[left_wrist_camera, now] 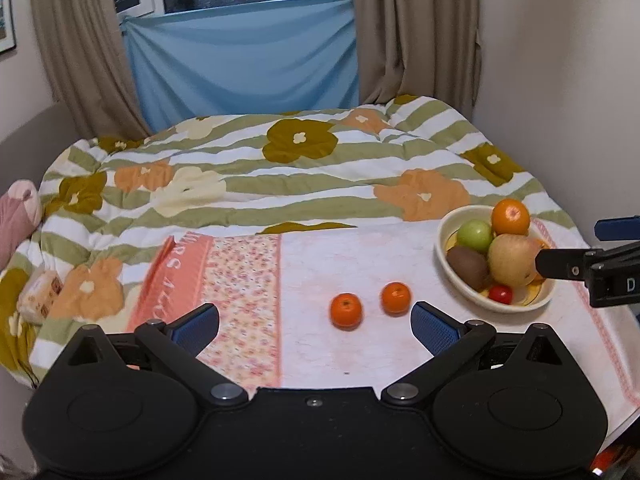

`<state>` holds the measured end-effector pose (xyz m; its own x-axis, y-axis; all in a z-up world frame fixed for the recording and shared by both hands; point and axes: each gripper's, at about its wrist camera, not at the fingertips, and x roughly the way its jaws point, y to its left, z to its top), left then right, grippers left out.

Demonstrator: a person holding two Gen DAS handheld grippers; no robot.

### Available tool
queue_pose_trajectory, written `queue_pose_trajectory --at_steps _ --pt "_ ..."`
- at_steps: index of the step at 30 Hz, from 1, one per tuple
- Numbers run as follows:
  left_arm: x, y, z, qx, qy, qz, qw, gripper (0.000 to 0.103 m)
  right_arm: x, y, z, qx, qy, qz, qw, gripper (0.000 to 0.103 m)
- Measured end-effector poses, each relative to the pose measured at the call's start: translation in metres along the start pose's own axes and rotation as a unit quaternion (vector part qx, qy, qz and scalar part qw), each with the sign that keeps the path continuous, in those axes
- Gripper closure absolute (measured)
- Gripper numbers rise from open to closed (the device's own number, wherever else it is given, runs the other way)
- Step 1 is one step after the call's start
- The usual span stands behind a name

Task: Organize fruits
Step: 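Withdraw both grippers and move each toward a small mandarin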

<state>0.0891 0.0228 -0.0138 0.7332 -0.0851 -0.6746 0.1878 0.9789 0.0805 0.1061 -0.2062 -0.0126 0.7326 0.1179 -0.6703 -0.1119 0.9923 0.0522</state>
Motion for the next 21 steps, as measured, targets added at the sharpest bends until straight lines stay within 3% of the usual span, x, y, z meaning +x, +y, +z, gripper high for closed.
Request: queue_pose_trajectory --at_steps 5,9,14,21 --pt "0.021 0.021 -0.003 0.046 -0.007 -0.017 0.9988 0.0 0.017 0.023 -0.002 0.031 0.008 -0.005 0.999 0.0" --pt "0.048 0.035 -0.005 0.086 -0.009 -0.056 0.9947 0.0 0.045 0.037 -0.005 0.057 0.02 -0.016 0.998 0.0" --pt "0.092 0.039 -0.008 0.127 0.002 -0.114 0.9853 0.002 0.083 0.05 -0.011 0.073 0.03 -0.031 0.996 0.0" --pt "0.151 0.03 -0.014 0.149 0.034 -0.184 0.9709 0.014 0.136 0.063 -0.017 0.074 0.046 -0.057 0.995 0.0"
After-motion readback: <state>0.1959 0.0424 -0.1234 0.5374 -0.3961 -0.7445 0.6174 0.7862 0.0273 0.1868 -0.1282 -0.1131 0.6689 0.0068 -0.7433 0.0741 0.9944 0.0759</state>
